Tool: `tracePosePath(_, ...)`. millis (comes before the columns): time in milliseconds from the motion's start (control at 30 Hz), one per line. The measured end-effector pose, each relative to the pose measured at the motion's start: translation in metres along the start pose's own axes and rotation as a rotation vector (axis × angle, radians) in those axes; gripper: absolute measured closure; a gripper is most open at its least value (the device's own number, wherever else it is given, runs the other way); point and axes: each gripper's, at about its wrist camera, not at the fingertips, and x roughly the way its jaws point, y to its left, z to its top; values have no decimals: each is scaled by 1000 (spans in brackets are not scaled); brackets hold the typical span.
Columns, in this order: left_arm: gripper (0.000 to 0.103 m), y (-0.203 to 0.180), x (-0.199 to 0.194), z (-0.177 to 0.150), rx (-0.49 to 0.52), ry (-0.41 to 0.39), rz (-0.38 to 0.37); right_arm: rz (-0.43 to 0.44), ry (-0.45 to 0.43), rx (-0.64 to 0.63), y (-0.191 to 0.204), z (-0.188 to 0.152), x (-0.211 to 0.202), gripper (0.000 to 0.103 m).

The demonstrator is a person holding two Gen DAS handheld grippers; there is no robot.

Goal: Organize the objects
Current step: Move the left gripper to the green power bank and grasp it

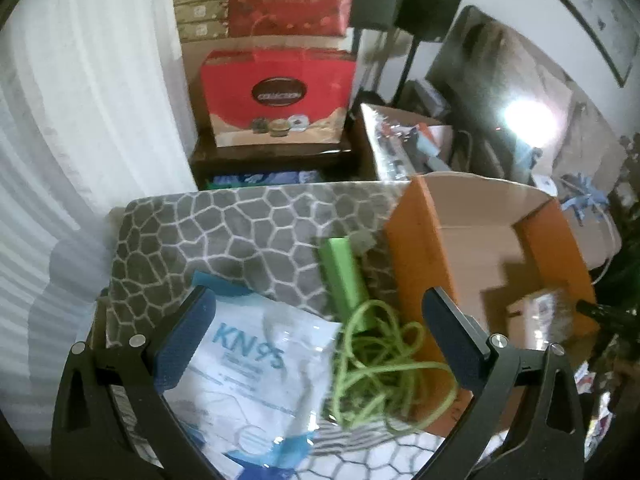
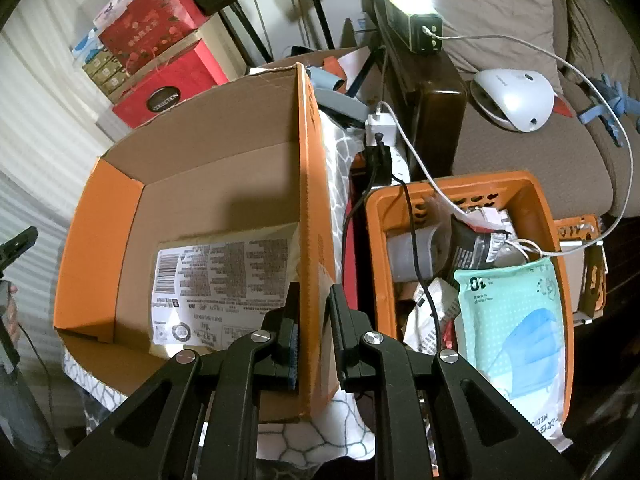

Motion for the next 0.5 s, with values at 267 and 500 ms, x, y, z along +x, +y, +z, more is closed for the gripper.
tracePosePath(267,3,6,50,7,-11,76,-15,-6,2,4,2,2,0,89)
tracePosePath(500,17,7,93,8,-75,161,-73,-12,5,-1,3,2,0,88)
